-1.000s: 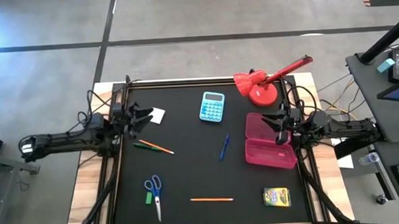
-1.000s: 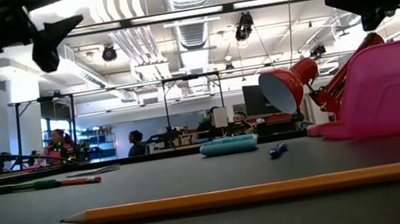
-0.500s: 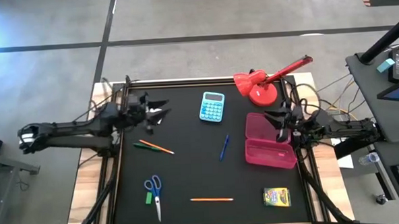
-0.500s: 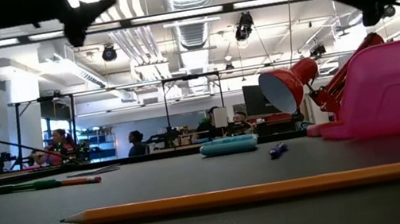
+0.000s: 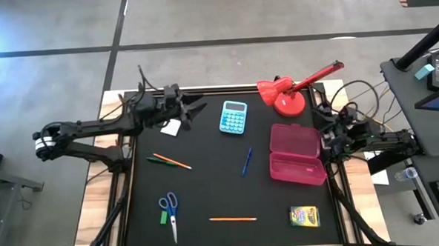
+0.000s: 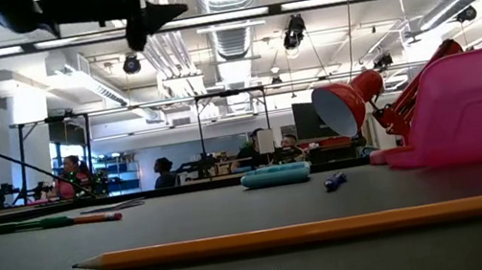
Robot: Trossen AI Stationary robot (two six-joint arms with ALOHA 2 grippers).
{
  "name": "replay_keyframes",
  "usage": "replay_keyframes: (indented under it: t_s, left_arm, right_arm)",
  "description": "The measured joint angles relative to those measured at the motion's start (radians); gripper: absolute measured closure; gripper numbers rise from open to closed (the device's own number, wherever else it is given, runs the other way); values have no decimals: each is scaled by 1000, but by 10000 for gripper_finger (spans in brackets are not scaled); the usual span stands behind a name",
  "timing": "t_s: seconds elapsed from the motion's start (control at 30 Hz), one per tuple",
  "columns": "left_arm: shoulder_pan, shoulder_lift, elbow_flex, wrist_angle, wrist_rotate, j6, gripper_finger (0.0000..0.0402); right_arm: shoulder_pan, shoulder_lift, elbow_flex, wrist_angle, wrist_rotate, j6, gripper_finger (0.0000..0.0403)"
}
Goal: Pack school essentials
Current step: Put the blue pen into the red supply box
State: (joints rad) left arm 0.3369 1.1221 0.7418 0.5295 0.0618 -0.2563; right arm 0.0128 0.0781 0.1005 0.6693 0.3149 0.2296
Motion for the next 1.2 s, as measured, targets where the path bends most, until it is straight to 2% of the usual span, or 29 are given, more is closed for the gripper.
replay_keyframes:
  t_s: [0.17,0.23,0.3,0.4,0.47,0.83,1.0,1.07,1.2]
  left_arm:
    - [9,27,47,2,12,1,208]
    - [11,33,59,0,12,1,208]
    - [15,34,70,1,13,1,208]
    - [20,30,82,2,13,1,208]
    - [25,20,83,-3,13,1,208]
    - [31,-7,85,10,14,2,208]
    - [31,-7,85,11,14,2,208]
    - [31,-8,85,11,14,1,208]
    - [31,-12,85,-6,21,-9,208]
  right_arm:
    - [0,3,1,95,6,-31,335]
    - [0,7,3,90,69,-32,335]
    - [0,24,8,91,199,-38,335]
    - [0,47,14,91,457,-51,335]
    - [0,58,16,91,548,-42,335]
    - [0,181,77,100,469,176,335]
    - [0,281,181,84,387,161,335]
    - [0,329,241,38,377,136,335]
    - [0,418,382,-165,394,127,335]
